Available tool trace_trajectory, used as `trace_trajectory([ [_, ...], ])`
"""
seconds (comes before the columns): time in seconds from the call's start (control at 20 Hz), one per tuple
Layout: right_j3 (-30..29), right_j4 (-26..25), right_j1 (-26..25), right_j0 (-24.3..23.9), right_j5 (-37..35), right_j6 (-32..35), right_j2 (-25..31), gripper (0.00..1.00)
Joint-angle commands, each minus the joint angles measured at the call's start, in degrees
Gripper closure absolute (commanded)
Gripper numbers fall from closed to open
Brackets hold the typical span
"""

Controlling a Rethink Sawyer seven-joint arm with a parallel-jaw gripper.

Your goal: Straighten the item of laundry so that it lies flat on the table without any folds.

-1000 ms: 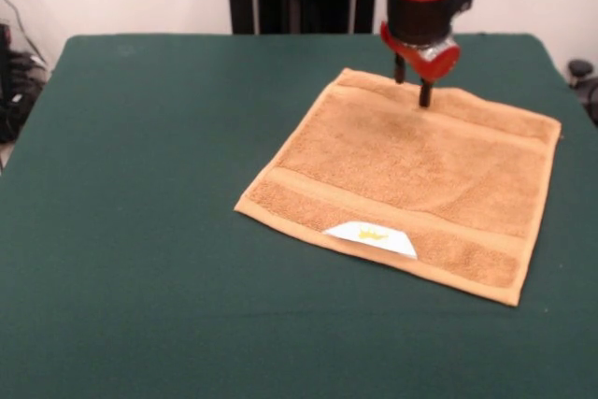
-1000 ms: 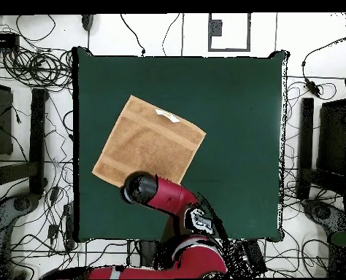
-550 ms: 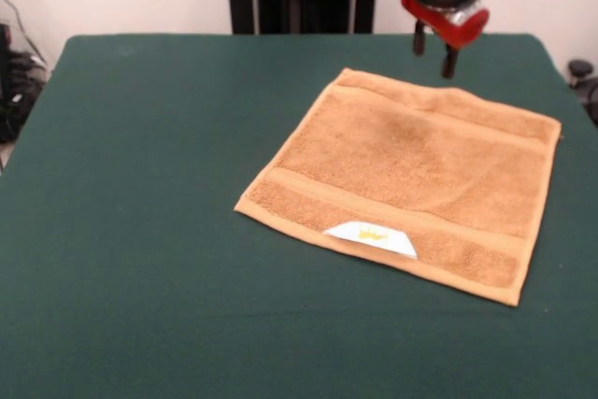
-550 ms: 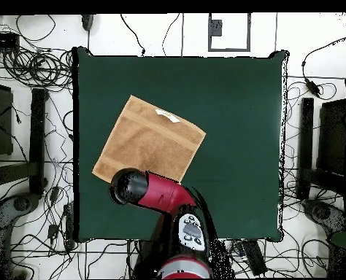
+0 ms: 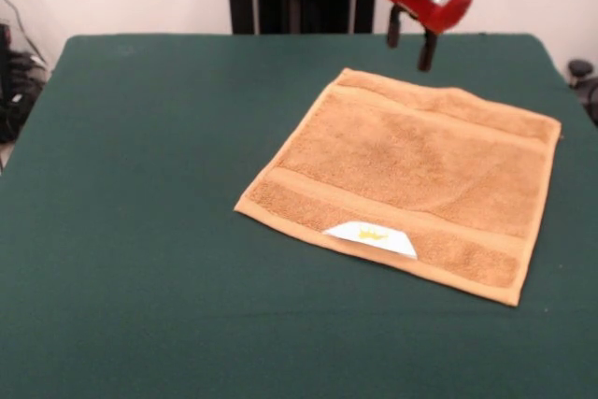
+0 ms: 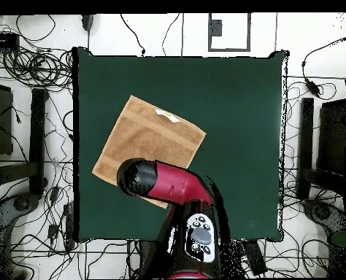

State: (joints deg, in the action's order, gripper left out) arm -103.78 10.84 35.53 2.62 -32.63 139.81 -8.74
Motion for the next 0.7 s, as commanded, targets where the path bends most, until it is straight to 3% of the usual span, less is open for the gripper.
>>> trace_trajectory([
  [0.05, 6.8, -7.6, -3.3, 1.0, 1.5, 0.1, -2.3, 0.0],
  [0.4, 8.4, -12.6, -7.2, 0.9, 10.7, 3.1, -2.8, 0.0],
  [0.7, 9.8, -13.2, -8.5, -0.4, 11.4, 3.1, -1.8, 0.0],
])
